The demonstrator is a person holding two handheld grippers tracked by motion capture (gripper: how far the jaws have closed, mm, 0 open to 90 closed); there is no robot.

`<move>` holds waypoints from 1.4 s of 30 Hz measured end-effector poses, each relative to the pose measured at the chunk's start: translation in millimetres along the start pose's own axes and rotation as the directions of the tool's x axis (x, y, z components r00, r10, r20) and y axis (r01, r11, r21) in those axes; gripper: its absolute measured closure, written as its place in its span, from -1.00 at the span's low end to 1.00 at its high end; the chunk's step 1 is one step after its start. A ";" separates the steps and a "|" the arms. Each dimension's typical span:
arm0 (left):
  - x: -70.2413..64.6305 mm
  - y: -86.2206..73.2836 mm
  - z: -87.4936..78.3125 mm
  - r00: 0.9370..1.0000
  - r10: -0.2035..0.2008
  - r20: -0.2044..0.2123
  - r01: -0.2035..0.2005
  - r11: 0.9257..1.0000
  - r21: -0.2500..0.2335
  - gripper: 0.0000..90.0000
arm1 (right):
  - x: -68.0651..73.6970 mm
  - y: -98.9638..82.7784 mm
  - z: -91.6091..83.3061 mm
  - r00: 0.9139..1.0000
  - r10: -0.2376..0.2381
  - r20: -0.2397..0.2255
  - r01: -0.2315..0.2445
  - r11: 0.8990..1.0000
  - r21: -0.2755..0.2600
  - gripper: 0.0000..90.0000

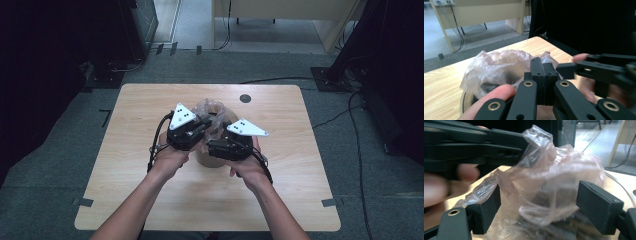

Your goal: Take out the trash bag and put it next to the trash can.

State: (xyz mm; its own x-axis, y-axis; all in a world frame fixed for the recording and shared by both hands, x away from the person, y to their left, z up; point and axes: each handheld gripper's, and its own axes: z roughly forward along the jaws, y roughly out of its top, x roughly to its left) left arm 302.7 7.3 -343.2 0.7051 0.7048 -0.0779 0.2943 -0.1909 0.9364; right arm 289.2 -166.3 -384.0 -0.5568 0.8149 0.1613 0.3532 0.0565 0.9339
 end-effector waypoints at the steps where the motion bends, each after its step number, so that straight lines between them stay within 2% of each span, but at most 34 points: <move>1: 0.8 -0.1 -1.5 1.000 -0.004 0.004 0.004 1.000 0.000 1.00 | 1.0 1.3 4.2 1.000 -0.006 0.010 0.006 1.000 0.000 -0.49; 3: 5.0 -0.8 -4.7 1.000 -0.013 0.015 0.013 1.000 0.004 1.00 | 2.8 3.9 10.9 1.000 -0.010 0.020 0.011 1.000 -0.008 -0.27; 5: 9.4 -1.6 -7.8 0.999 -0.034 0.024 0.034 0.999 0.001 1.00 | 5.5 5.8 16.8 0.999 -0.014 0.035 0.015 1.000 -0.025 0.15; 6: 11.5 -2.1 -9.3 0.999 -0.047 0.027 0.047 0.999 -0.007 1.00 | 7.3 6.3 18.5 0.999 -0.017 0.032 0.018 0.999 -0.029 0.43; 8: 16.0 -3.4 -13.1 0.997 -0.070 0.013 0.070 0.997 -0.031 1.00 | 11.5 6.2 20.4 0.998 -0.039 0.040 0.041 0.998 -0.044 0.83; 9: 18.6 -4.7 -14.8 0.997 -0.082 0.004 0.083 0.995 -0.054 0.93 | 13.3 6.5 21.3 0.998 -0.040 0.049 0.042 0.998 -0.044 0.92; 10: 21.7 -6.1 -16.6 0.995 -0.096 -0.008 0.095 0.992 -0.080 0.72 | 14.0 7.0 22.3 0.997 -0.039 0.064 0.042 0.998 -0.040 0.98; 11: 25.6 -7.5 -18.5 0.993 -0.112 -0.023 0.109 0.989 -0.098 0.57 | 14.3 7.7 22.9 0.996 -0.031 0.082 0.034 0.999 -0.033 1.00; 13: 33.4 -10.1 -22.3 0.986 -0.155 -0.060 0.147 0.981 -0.123 0.25 | 12.4 9.3 22.5 0.996 -0.015 0.090 0.019 0.999 -0.037 1.00; 15: 37.5 -13.3 -25.7 0.982 -0.160 -0.102 0.145 0.980 -0.136 -0.07 | 10.5 11.2 20.5 0.995 -0.010 0.101 0.015 0.999 -0.046 1.00; 17: 39.1 -15.5 -27.2 0.980 -0.159 -0.118 0.142 0.980 -0.140 -0.23 | 9.6 12.2 19.1 0.994 -0.007 0.105 0.012 0.999 -0.049 1.00; 18: 41.6 -19.1 -28.8 0.976 -0.164 -0.140 0.146 0.980 -0.135 -0.23 | 8.7 13.5 18.1 0.993 -0.006 0.114 0.013 0.998 -0.057 1.00; 21: 47.8 -26.8 -30.3 0.969 -0.181 -0.170 0.161 0.979 -0.122 -0.45 | 7.3 19.0 14.7 0.991 -0.001 0.132 0.011 0.997 -0.075 1.00; 22: 50.7 -30.0 -31.2 0.965 -0.192 -0.180 0.171 0.978 -0.121 -0.49 | 7.2 21.1 13.6 0.991 -0.001 0.134 0.012 0.997 -0.080 1.00; 23: 53.8 -33.9 -32.2 0.958 -0.207 -0.198 0.185 0.975 -0.123 -0.51 | 7.4 23.3 12.3 0.991 -0.001 0.134 0.012 0.996 -0.085 1.00; 24: 56.2 -37.0 -33.1 0.955 -0.212 -0.208 0.190 0.974 -0.120 -0.54 | 7.7 25.9 10.9 0.991 -0.002 0.135 0.014 0.996 -0.092 1.00; 25: 58.5 -40.2 -34.1 0.952 -0.211 -0.222 0.189 0.975 -0.114 -0.57 | 8.4 27.9 9.8 0.991 0.001 0.134 0.013 0.995 -0.099 1.00; 26: 61.5 -46.0 -36.2 0.947 -0.196 -0.254 0.175 0.979 -0.105 -0.59 | 9.5 31.4 7.9 0.991 -0.002 0.137 0.017 0.994 -0.108 1.00; 29: 66.8 -56.9 -40.9 0.939 -0.188 -0.288 0.167 0.981 -0.096 -0.62 | 10.6 37.7 4.1 0.990 -0.008 0.140 0.025 0.992 -0.122 1.00; 35: 80.2 -81.0 -48.8 0.920 -0.229 -0.319 0.222 0.973 -0.058 -0.76 | 12.5 50.9 -6.1 0.990 -0.011 0.143 0.034 0.986 -0.163 1.00; 37: 83.4 -88.8 -51.2 0.913 -0.234 -0.335 0.235 0.971 -0.039 -0.76 | 12.9 54.4 -8.9 0.989 -0.010 0.147 0.037 0.984 -0.175 1.00; 39: 85.9 -97.7 -53.5 0.909 -0.230 -0.349 0.238 0.971 -0.019 -0.77 | 13.1 57.6 -12.0 0.989 -0.009 0.150 0.037 0.981 -0.190 1.00; 42: 89.2 -111.1 -56.7 0.901 -0.236 -0.364 0.258 0.966 0.012 -0.77 | 13.7 61.4 -16.9 0.986 -0.009 0.167 0.045 0.976 -0.213 1.00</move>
State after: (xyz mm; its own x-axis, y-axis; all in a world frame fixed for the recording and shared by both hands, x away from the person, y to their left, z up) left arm 296.4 130.1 -434.8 0.3312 0.9288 -0.1665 0.4736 -0.0110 0.8807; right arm 290.6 -161.5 -319.1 -0.4268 0.8991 0.0976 0.1597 -0.0312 0.9867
